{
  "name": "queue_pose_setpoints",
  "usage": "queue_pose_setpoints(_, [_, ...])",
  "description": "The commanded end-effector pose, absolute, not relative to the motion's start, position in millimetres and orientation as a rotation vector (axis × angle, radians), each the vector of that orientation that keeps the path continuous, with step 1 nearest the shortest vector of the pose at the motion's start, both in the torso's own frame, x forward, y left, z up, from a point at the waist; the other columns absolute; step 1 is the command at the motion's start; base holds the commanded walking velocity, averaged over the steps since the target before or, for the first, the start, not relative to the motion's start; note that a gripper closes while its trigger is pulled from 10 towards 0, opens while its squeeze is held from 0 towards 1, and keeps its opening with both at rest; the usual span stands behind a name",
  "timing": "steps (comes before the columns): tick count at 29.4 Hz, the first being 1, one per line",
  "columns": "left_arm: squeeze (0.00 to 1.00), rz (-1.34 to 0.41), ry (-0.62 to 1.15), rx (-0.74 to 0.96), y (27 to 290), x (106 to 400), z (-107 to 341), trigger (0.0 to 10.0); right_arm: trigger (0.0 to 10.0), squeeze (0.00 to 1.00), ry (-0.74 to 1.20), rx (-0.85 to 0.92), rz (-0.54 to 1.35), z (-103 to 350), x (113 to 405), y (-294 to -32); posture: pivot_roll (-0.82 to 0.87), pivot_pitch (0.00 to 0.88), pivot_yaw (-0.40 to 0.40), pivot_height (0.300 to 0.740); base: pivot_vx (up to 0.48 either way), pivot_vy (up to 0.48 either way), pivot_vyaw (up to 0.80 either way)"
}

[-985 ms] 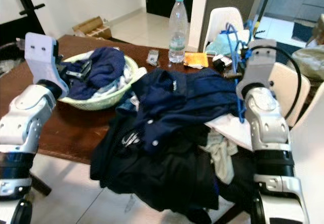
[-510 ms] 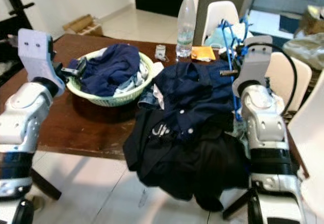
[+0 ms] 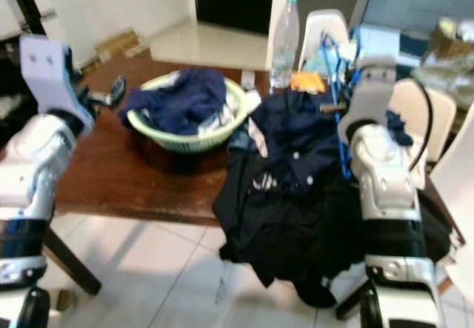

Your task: Hang hanger

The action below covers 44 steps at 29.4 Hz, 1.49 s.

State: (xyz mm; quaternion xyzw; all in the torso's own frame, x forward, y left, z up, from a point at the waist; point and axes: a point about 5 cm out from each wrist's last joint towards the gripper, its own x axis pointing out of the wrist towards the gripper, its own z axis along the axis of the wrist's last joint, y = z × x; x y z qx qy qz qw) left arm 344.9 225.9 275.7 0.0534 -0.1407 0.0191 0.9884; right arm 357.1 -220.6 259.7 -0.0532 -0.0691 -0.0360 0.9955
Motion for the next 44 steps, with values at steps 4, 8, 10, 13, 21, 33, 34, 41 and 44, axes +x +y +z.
queue_pose_setpoints(4, [0.00,0.037,-0.292,0.101,226,345,278,10.0,10.0,0.00,-0.142,-0.102,-0.067,262,356,-219,0.12,0.063,-0.012,0.740,0.480,0.000,0.00])
queue_pose_setpoints(8, [0.00,0.037,-0.293,0.099,226,345,278,10.0,10.0,0.00,-0.144,-0.099,-0.061,262,356,-218,0.12,0.066,-0.013,0.740,0.463,0.000,0.00])
queue_pose_setpoints(10, [0.00,0.039,-0.294,0.097,226,345,278,10.0,10.0,0.00,-0.145,-0.099,-0.058,262,356,-218,0.12,0.067,-0.013,0.740,0.450,0.000,0.00])
queue_pose_setpoints(13, [0.00,0.044,-0.294,0.094,226,345,278,10.0,10.0,0.00,-0.146,-0.098,-0.057,262,357,-218,0.12,0.067,-0.013,0.740,0.307,0.000,0.00])
queue_pose_setpoints(21, [0.00,-0.002,-0.261,0.094,219,347,272,10.0,10.0,0.00,-0.156,-0.099,-0.061,265,357,-220,0.13,0.071,-0.014,0.740,0.000,0.000,0.00])
queue_pose_setpoints(33, [0.00,-0.215,-0.083,0.151,190,345,237,10.0,10.0,0.00,-0.152,-0.105,-0.056,267,357,-222,0.12,0.080,-0.012,0.740,0.000,0.000,-0.33])
queue_pose_setpoints(34, [0.00,-0.215,-0.083,0.151,190,345,237,10.0,10.0,0.00,-0.152,-0.105,-0.056,267,357,-222,0.12,0.080,-0.012,0.740,0.000,0.000,-0.80])
queue_pose_setpoints(41, [0.00,-0.014,-0.019,0.232,216,349,223,10.0,10.0,0.00,-0.156,-0.112,-0.049,268,356,-223,0.12,0.081,-0.014,0.740,0.000,0.000,-0.11])
queue_pose_setpoints(44, [0.00,0.035,-0.011,0.258,223,350,221,10.0,10.0,0.00,-0.156,-0.113,-0.045,268,356,-222,0.12,0.081,-0.014,0.740,0.000,0.000,0.00])
